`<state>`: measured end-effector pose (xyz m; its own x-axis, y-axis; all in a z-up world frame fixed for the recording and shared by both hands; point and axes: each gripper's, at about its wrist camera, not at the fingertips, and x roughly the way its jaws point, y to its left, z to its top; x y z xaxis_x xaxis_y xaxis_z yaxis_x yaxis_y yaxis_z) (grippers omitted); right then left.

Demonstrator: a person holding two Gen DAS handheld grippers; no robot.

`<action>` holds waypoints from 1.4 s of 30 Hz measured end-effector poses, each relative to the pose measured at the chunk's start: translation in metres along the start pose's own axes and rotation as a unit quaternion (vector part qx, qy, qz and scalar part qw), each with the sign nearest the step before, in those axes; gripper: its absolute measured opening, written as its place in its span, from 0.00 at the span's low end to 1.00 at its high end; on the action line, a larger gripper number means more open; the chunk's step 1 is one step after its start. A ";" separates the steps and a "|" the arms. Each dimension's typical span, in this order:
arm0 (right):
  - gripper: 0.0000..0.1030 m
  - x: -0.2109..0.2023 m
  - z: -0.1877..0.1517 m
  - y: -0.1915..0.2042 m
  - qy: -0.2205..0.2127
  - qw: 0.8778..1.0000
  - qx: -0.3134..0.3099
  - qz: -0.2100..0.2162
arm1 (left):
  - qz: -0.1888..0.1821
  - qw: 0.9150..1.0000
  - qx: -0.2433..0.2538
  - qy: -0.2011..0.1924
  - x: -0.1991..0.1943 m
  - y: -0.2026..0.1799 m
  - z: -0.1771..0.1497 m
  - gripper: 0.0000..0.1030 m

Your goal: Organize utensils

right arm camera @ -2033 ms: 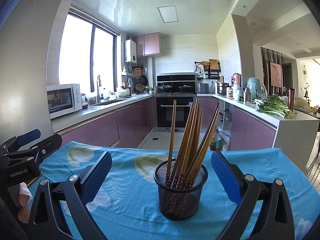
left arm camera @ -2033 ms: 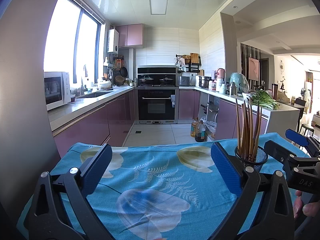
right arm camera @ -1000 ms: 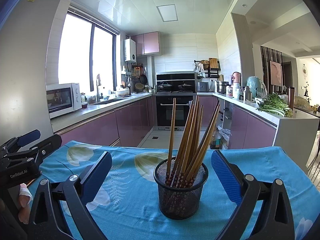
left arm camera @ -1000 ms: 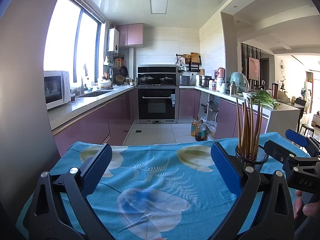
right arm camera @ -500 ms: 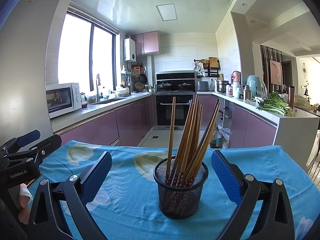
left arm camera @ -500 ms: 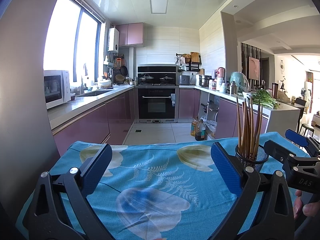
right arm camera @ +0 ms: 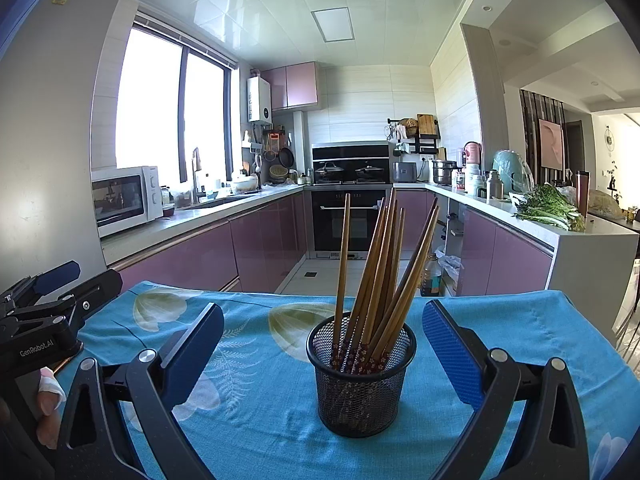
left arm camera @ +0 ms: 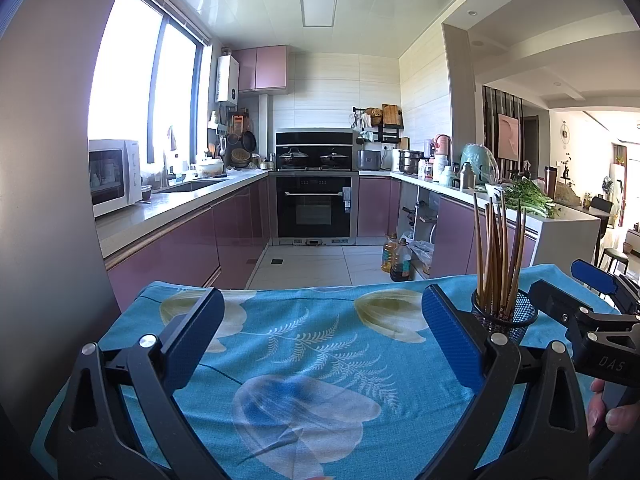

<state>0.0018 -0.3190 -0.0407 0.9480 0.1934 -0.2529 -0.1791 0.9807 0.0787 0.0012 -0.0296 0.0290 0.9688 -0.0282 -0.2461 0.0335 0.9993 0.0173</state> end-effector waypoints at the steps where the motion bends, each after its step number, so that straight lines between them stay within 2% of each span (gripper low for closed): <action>1: 0.93 0.000 0.000 0.000 0.000 1.000 0.001 0.000 | 0.000 1.000 0.000 0.000 -0.001 -0.001 -0.001 0.94; 42: 0.93 0.001 0.001 0.002 0.001 1.000 0.005 0.000 | 0.000 1.000 -0.005 0.001 -0.005 -0.001 -0.004 0.94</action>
<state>0.0028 -0.3169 -0.0397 0.9473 0.1933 -0.2556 -0.1763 0.9804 0.0879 -0.0042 -0.0306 0.0264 0.9682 -0.0273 -0.2488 0.0304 0.9995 0.0086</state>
